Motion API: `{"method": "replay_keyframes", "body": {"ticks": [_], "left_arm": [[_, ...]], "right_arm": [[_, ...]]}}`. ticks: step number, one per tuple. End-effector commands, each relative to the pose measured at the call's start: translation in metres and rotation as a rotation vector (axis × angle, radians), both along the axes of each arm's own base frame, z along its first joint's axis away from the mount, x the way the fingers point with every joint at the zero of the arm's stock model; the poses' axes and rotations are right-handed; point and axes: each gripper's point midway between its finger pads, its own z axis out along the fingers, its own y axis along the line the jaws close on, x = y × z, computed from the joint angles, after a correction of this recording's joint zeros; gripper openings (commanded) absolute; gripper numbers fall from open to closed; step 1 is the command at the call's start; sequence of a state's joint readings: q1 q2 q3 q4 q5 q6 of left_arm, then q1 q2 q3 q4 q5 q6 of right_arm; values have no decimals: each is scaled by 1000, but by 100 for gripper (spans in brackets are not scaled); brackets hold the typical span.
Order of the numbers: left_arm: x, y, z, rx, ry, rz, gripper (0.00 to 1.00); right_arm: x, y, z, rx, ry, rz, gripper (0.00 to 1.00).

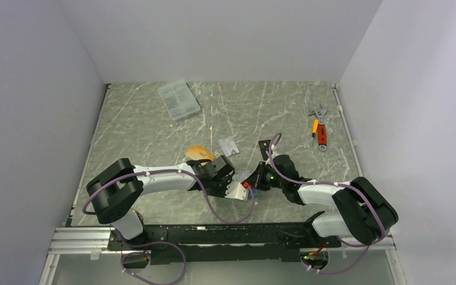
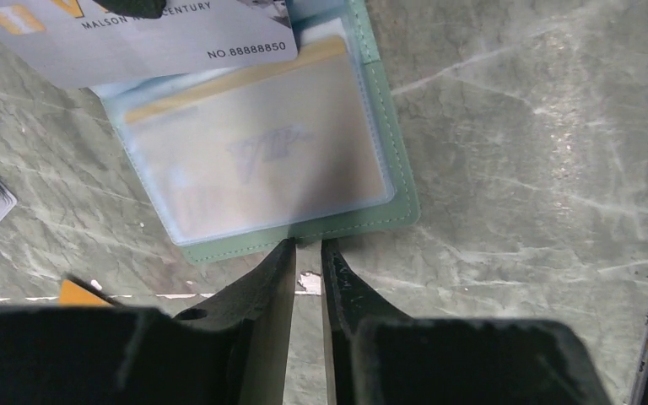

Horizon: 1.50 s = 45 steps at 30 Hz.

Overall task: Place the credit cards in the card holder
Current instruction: Insert the credit card into the card holder.

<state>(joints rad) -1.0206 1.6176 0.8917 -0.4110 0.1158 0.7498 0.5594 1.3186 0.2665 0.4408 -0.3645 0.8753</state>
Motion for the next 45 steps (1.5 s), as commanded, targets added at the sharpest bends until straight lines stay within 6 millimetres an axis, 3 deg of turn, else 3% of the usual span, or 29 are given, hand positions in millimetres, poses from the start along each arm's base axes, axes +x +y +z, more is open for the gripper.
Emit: {"method": "replay_keyframes", "body": {"ticks": [1,12,26,45], "left_arm": [[2,1,-6,8,-25,-4,23],[-7,2,-7,9,13,-2,21],[-7,1,-6,8,24,11,20],[-5,-3,-1,-1,17,12,19]], "right_arm": [[9,-1,6,27,-57,-38,0],[16,7,6,78,-69,-61,0],[-21,-1,-19,16,7,7,0],[-29,4,-42,-74,119,106,0]]}}
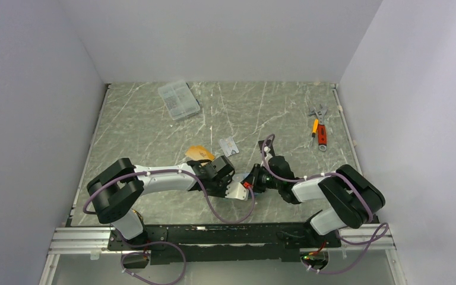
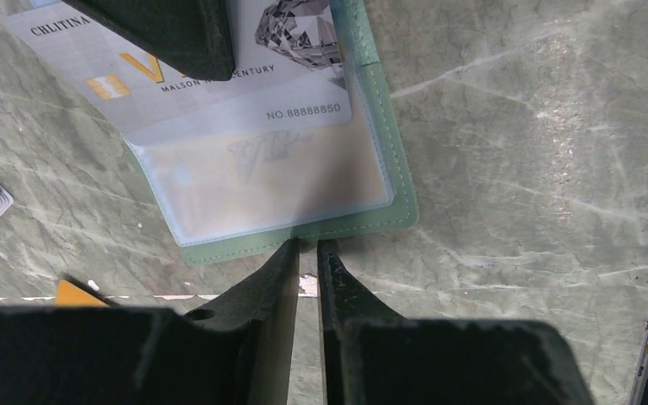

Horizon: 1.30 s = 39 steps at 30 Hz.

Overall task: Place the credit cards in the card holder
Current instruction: Insert the credit card into the card holder.

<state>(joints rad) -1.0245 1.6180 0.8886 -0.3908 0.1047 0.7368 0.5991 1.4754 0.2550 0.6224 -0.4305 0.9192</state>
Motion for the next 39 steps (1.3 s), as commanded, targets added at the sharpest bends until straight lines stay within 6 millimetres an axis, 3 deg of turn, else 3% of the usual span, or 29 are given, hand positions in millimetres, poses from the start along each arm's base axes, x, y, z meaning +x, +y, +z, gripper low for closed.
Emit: {"method": "replay_keyframes", "body": {"ticks": [1,7,19,28,36,39], "left_arm": [[-7,0,-3,11,29,-1,19],[-7,1,-2,9,24,0,19],[-5,1,-2,9,16,3,18],[-6,1,-1,5,15,-1,18],[-4,-2,0,5,16,1,17],[-5,-1,0,6,19,2,17]], "right_arm": [[-20,-16,-32,-140,80,51,0],[-31,-23,-40,-171,112,75,0],[-30,-24,-36,-209,115,105,0],[-40,-29,-49,-239,183,115,0],[-35,-20,-50,-197,193,110,0],[-32,-21,-52,-215,197,92,17]]}}
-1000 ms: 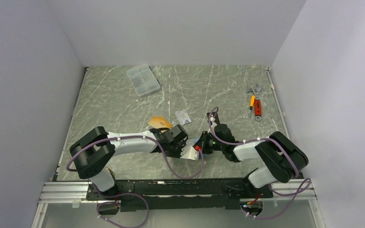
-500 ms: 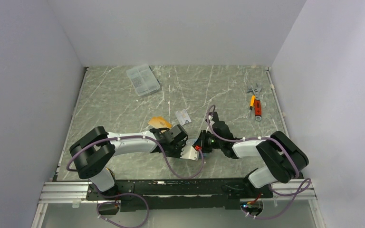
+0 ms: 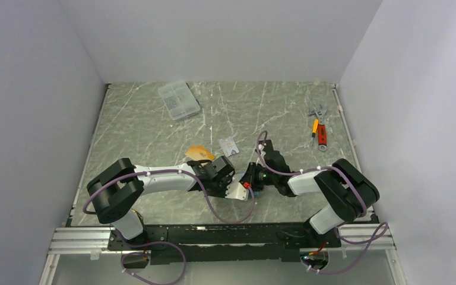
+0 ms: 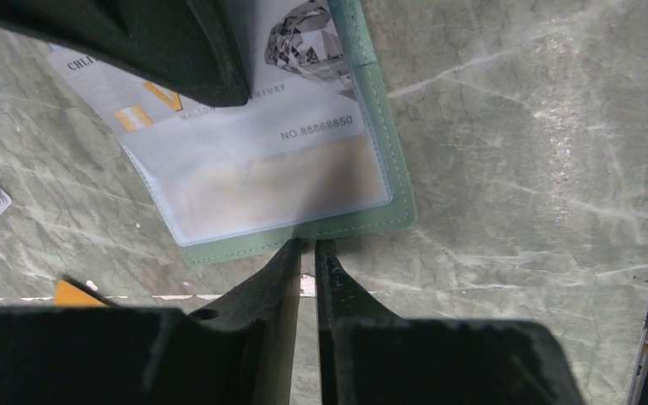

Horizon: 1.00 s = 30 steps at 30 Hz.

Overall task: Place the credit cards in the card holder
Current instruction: Insert the credit card into the card holder.

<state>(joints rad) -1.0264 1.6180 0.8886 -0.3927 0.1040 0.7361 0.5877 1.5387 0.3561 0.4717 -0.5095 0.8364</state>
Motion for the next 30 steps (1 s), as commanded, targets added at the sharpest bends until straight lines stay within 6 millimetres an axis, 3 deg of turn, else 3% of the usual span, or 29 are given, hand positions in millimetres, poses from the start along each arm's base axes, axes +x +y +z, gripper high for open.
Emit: {"method": "replay_keyframes", "body": {"ticks": [1,4,9,16,24,30], "left_arm": [[-4,-1,-1,6,18,3,17],[-5,0,-1,4,16,2,17],[-6,3,-1,6,14,-1,16],[-5,1,1,-5,8,4,16],[11,-29,44,-170,1,88,9],[7,-46,53,-211,47,74,8]], "right_arm": [[-28,-29,-43,-188,127,-15,22],[-25,-40,-36,-234,90,-48,36],[-18,-45,-22,-255,48,-66,45],[-16,-47,-21,-279,46,-64,51],[-15,-44,-18,-248,44,-88,52],[-12,-38,-18,-198,66,-98,52]]}}
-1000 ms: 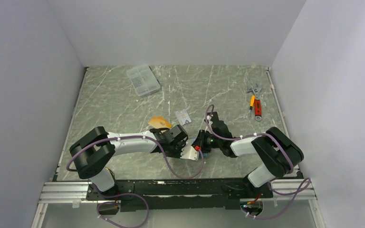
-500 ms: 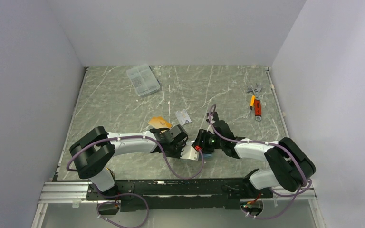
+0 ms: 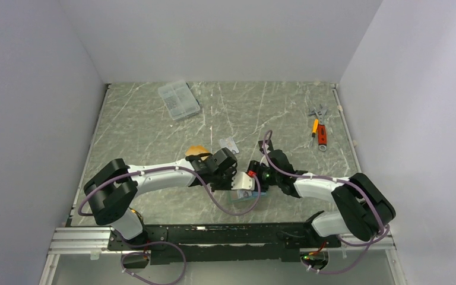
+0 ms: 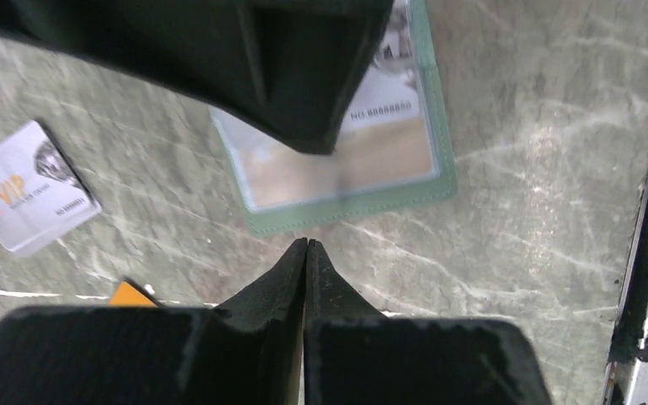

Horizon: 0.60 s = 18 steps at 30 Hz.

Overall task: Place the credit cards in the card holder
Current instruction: Insert the credit card into the card holder.

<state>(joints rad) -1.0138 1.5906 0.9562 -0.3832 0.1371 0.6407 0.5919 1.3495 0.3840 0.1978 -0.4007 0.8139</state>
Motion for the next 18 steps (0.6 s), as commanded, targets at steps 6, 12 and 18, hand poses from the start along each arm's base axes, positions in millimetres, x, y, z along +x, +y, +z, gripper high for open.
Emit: {"method": "replay_keyframes", "body": {"ticks": [6,12,18], "left_arm": [[-4,-32,5,-95,20,-16,7],[-3,-35,-11,-78,-16,-47,7],[-14,-25,-34,15,-70,-137,7]], "right_arm": [[-13,-21,-33,-83,90,-49,52],[-18,-21,-35,-56,113,-56,51],[-17,-23,-33,-65,113,-61,52]]}}
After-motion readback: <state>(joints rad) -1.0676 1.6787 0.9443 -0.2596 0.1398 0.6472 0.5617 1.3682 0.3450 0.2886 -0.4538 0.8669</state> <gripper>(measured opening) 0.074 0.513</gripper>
